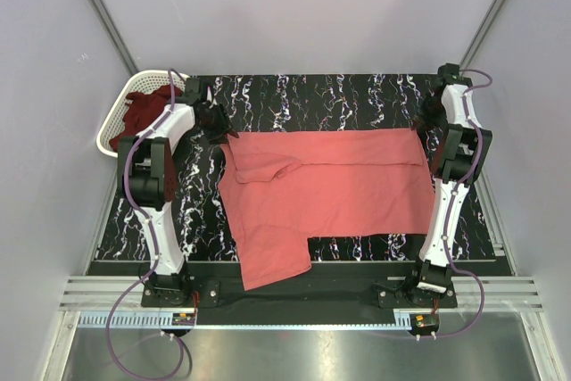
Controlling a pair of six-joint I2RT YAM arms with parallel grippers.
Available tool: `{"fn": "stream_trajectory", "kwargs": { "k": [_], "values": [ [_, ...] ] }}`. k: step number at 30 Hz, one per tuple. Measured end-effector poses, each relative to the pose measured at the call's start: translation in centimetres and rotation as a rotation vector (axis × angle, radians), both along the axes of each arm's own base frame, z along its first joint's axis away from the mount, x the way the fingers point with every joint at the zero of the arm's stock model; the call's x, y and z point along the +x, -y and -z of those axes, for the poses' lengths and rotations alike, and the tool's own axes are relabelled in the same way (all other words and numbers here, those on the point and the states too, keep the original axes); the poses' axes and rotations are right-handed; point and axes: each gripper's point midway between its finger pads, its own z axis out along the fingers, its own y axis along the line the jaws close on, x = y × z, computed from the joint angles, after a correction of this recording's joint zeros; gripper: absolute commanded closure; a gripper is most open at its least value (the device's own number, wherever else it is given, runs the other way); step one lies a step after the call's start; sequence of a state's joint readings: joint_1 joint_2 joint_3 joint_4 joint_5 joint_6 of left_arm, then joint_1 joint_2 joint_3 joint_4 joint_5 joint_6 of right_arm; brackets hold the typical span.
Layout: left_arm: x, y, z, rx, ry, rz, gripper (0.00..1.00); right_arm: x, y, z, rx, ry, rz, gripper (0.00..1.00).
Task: Fold and stack the t-shirts
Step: Fold the tshirt
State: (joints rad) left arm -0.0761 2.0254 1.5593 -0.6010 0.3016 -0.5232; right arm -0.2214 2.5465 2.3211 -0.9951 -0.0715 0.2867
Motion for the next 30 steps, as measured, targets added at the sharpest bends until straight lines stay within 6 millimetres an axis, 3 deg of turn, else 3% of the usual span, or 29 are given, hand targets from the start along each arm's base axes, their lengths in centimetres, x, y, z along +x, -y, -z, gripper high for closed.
{"fn": "stream_trajectory", "kwargs": {
  "k": [7, 13, 20, 30],
  "values": [
    [1.7, -0.9, 0.3, 0.027, 0.011, -0.026, 0.54, 0.1, 0.0, -0.1, -0.001, 0.004, 0.001, 0.65],
    [2.8, -1.2, 1.9, 0.05, -0.005, -0.039, 0.56, 0.1, 0.0, -0.1, 0.001, 0.004, 0.001, 0.67],
    [3.7, -1.3, 3.8, 0.056, -0.032, -0.049, 0.65, 0.2, -0.3, -0.2, 0.016, 0.005, 0.0, 0.69],
    [4.5, -1.1, 3.6, 0.044, -0.014, -0.065, 0.71, 0.2, -0.6, -0.4, 0.034, 0.008, -0.006, 0.69]
  ]
}}
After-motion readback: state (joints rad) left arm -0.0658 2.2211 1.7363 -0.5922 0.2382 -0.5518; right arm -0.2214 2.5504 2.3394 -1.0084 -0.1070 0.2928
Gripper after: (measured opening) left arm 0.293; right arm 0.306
